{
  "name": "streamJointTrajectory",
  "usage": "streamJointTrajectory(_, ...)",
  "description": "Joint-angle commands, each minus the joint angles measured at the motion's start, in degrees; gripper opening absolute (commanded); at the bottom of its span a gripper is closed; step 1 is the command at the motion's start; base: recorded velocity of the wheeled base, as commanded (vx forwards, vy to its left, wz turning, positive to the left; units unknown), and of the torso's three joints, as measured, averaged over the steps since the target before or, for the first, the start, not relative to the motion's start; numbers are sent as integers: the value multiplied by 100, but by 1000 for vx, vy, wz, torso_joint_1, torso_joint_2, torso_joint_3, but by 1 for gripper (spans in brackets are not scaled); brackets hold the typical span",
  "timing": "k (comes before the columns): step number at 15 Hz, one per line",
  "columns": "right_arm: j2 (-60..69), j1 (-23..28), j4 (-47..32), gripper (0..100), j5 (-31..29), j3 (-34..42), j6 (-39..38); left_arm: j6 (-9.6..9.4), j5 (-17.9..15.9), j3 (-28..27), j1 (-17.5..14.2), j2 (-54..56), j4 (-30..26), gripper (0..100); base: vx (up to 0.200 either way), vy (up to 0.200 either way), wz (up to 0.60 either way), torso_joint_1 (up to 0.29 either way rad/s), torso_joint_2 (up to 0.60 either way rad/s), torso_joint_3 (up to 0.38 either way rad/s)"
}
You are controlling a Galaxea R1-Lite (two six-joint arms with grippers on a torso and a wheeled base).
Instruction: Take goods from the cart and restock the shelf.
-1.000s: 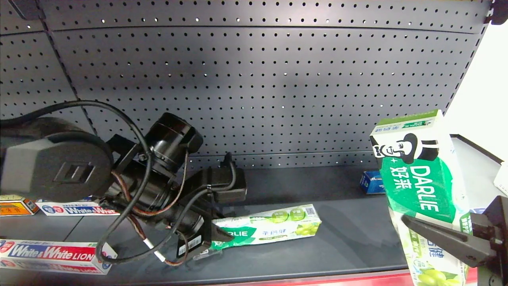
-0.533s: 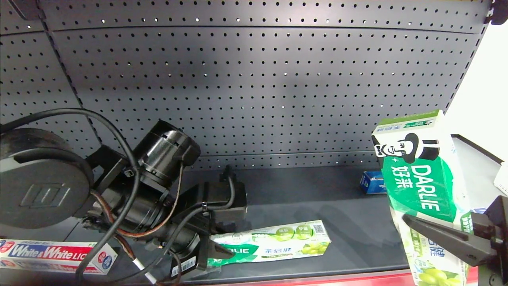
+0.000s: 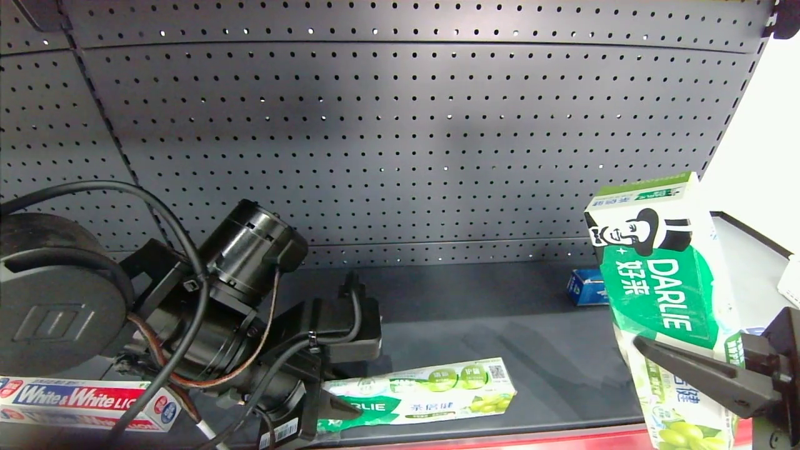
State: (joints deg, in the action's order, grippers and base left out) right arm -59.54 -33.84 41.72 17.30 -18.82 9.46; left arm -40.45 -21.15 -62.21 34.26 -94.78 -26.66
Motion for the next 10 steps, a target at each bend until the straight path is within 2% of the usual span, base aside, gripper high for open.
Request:
streamJointTrajectory(1, 4, 0, -6, 0, 2, 1, -6, 11, 14, 69, 20, 4, 56, 0, 0, 0, 0, 0, 0, 0)
streamJointTrajectory(2, 4, 0, 3, 0, 2, 1, -6, 46, 14, 95, 20, 4, 223, 100, 0, 0, 0, 0, 0, 0)
streamJointTrajectory(10, 12, 0, 3, 0, 2, -51, 3, 55, -3, 104, -51, 329, 346, 100, 0, 0, 0, 0, 0, 0)
